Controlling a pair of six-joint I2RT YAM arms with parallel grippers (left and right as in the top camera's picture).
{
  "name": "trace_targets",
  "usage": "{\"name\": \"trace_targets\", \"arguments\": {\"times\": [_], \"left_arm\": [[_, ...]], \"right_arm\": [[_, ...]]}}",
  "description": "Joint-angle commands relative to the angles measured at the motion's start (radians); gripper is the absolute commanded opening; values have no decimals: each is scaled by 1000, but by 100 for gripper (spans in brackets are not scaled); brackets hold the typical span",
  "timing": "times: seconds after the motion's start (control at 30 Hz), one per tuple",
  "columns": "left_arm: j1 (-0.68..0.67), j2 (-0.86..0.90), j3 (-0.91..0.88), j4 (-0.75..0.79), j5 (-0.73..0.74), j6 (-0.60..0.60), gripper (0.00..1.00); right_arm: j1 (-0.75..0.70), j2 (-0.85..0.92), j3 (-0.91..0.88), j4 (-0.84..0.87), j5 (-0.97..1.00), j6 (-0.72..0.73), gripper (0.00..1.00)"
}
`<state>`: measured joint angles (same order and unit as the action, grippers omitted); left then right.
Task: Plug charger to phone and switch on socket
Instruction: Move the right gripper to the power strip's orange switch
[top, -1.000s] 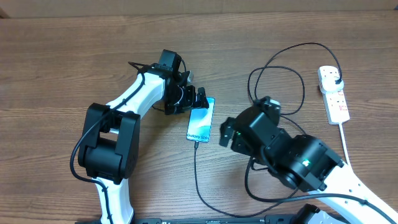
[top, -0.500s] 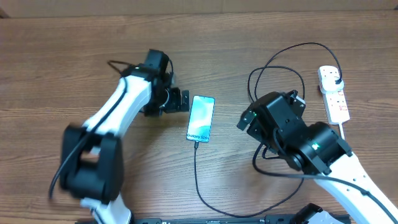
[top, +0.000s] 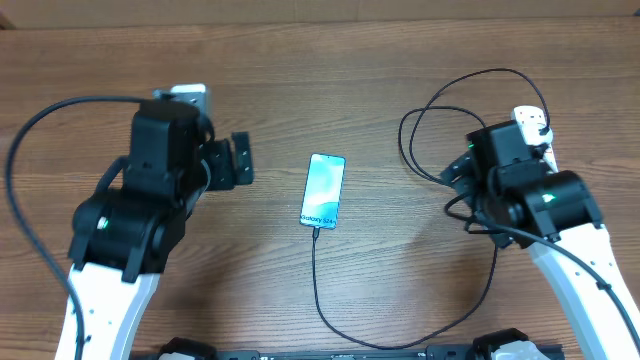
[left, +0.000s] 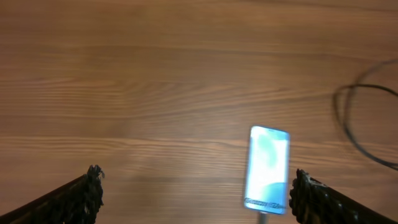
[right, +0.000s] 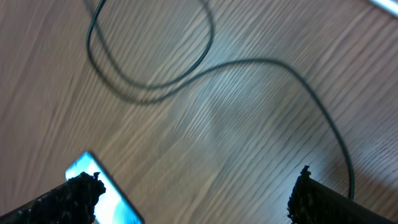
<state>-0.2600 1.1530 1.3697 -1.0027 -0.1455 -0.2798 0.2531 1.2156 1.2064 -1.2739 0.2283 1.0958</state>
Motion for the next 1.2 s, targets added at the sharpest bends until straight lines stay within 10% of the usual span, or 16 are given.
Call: {"name": "trace_targets", "arguments": {"times": [0.0,0.1,0.6,1.17], "left_arm": [[-2,-59,2,-26,-179,23,100],[-2,-70,2,-46,-224,22,100],[-2,2,2,-45,-220,22,100],[-2,10,2,-45,-220,22,100]], "right_arm": [[-86,-2,23,5,26,-4,100],[-169,-2,24,26,25,-60,95],[-532,138,24,163,-62,-352,6],[-716,598,385,121,-261,-552,4]]}}
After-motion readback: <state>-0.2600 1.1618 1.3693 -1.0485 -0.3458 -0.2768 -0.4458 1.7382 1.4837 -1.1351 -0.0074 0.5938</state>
